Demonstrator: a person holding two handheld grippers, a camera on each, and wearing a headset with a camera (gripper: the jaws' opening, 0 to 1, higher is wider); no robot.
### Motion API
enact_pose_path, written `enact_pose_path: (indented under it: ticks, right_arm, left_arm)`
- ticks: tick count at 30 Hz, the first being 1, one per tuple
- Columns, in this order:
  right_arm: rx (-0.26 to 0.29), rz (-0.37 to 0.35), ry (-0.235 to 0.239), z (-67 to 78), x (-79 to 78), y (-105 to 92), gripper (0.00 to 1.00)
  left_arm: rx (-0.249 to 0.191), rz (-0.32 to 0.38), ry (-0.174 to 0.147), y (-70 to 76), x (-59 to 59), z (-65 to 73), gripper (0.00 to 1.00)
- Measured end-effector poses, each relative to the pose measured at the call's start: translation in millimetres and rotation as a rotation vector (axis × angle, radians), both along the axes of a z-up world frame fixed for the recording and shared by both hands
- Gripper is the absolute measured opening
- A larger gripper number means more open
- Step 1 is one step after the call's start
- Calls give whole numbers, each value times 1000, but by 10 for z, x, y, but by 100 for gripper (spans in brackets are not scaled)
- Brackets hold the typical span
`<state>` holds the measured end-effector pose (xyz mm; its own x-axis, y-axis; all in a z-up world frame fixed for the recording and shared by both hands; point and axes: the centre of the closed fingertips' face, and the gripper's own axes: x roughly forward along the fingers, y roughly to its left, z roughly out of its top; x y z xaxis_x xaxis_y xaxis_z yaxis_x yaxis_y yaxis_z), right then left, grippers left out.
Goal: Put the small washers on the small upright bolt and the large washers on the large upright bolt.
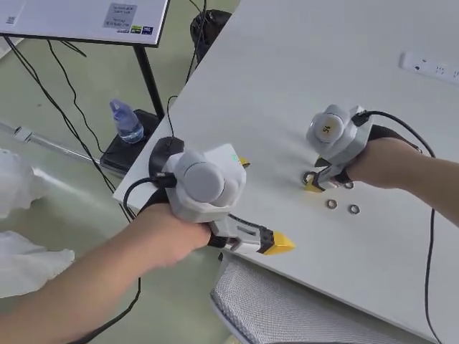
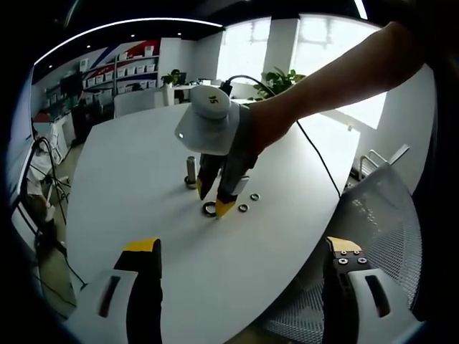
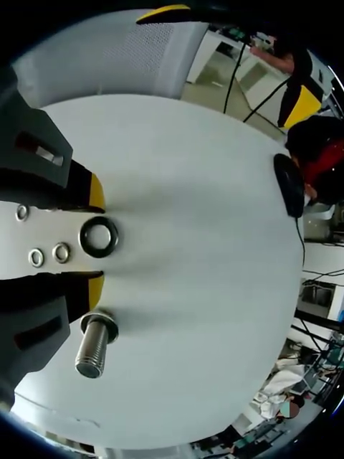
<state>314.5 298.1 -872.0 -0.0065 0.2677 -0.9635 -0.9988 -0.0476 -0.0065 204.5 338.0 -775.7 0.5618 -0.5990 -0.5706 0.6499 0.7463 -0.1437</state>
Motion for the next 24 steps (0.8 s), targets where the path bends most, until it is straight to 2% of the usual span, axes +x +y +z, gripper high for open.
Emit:
enact_pose_path:
  ticks: [11, 14, 20, 24]
  right_arm:
    - [-8, -7, 2, -1, -9, -5, 33]
    - [-15, 3, -2, -18, 11, -18, 27]
    - [-19, -4, -3, -12, 3, -25, 26]
    - [-45, -13, -6, -36, 26, -20, 25]
  left_arm:
    - [10, -8, 4, 8, 0, -7, 92]
    - [12, -10, 5, 6, -5, -11, 92]
    - [16, -4, 5, 17, -14, -17, 92]
    - [18, -2, 2, 26, -21, -15, 91]
